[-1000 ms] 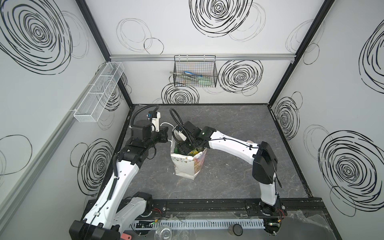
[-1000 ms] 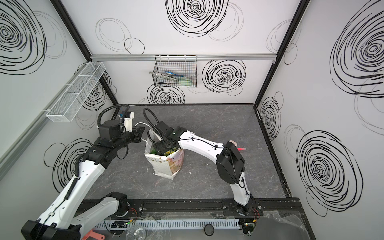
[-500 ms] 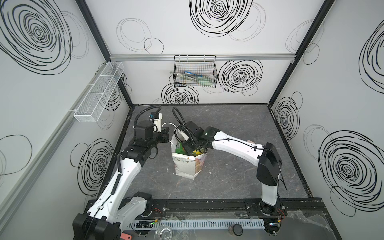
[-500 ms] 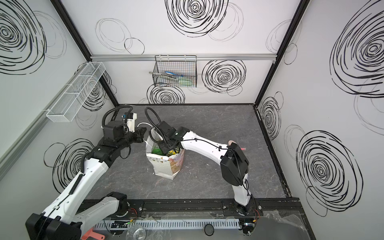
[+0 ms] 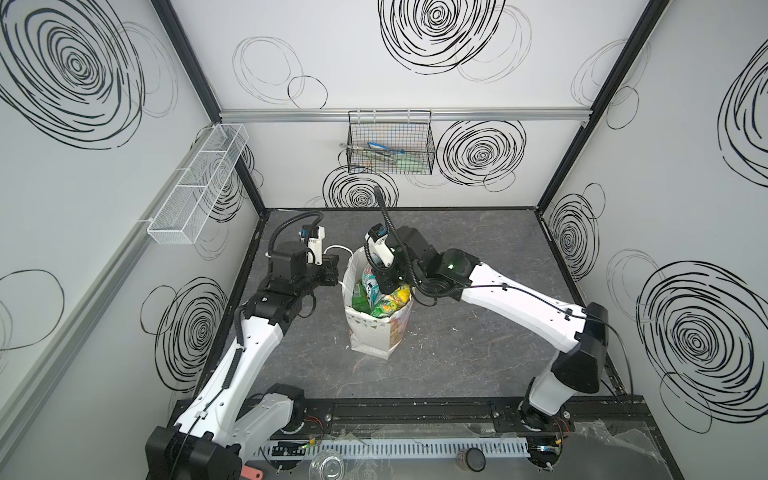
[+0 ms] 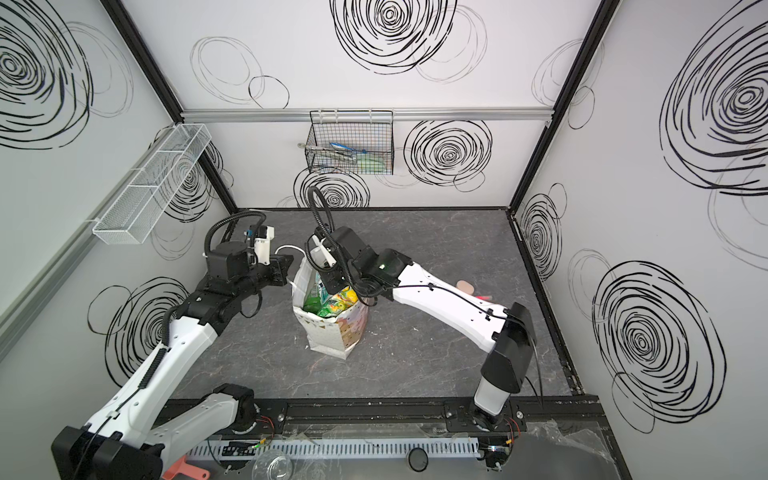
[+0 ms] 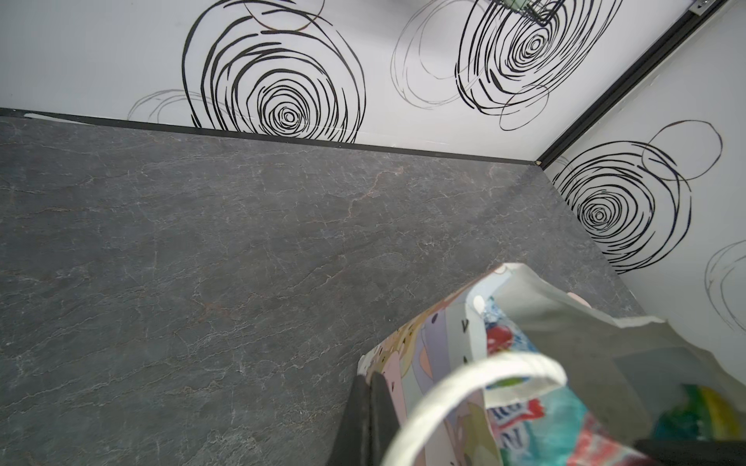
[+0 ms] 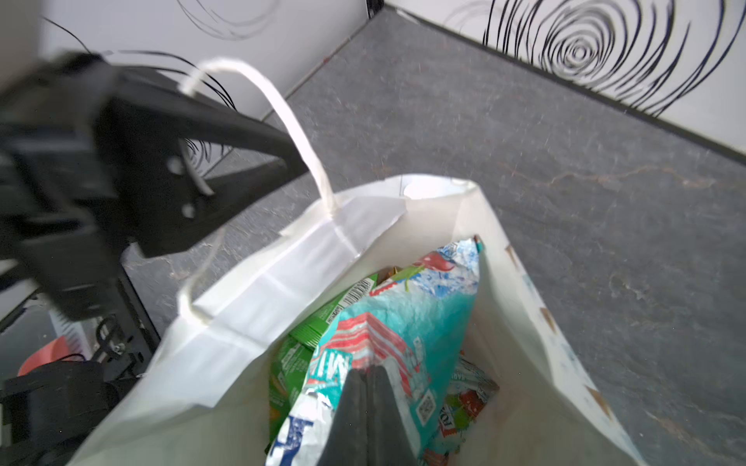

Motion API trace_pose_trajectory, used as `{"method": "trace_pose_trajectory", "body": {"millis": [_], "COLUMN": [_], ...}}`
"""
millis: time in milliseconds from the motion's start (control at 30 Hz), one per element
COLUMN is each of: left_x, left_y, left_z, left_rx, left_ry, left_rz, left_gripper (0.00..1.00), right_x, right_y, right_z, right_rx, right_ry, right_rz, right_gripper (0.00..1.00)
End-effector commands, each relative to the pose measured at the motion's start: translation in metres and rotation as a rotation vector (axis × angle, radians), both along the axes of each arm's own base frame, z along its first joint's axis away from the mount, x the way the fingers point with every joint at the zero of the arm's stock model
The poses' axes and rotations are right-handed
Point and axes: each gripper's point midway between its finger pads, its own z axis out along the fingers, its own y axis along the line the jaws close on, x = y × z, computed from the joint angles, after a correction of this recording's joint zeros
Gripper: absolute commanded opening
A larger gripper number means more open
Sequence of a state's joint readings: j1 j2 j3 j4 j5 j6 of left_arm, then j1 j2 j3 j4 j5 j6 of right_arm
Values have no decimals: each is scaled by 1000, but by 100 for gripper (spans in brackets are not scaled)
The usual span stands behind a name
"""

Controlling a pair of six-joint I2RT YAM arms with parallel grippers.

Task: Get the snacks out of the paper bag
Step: 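Lift the teal snack bag out of the paper bag with the right gripper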

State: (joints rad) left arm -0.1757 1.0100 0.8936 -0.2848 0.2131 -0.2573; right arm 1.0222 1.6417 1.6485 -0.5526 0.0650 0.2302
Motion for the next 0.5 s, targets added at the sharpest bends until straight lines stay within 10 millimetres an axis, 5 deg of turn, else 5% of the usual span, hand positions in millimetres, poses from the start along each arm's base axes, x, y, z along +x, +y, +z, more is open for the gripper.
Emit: {"method": "trace_pose_trajectory", "body": {"millis": [0, 200, 367, 467], "left_x": [4, 4, 3, 4], "left_y": [-3, -6, -8, -3], "left_z": [5, 8, 13, 26], "left_rx": [0, -46, -119, -99], "left_ry": [-42, -54, -77, -117], "left_rz": [-18, -41, -73, -54], "left_gripper": [0, 1, 18, 27], "right_x": [5, 4, 7, 12], "right_y": [0, -8, -21, -25], "right_z": [80, 142, 188, 196], "right_rx": [210, 327, 402, 421], "right_ry": [-138, -227, -307, -314], "right_rz": [-22, -37, -63, -69], "right_gripper": [0, 0, 0, 0]}}
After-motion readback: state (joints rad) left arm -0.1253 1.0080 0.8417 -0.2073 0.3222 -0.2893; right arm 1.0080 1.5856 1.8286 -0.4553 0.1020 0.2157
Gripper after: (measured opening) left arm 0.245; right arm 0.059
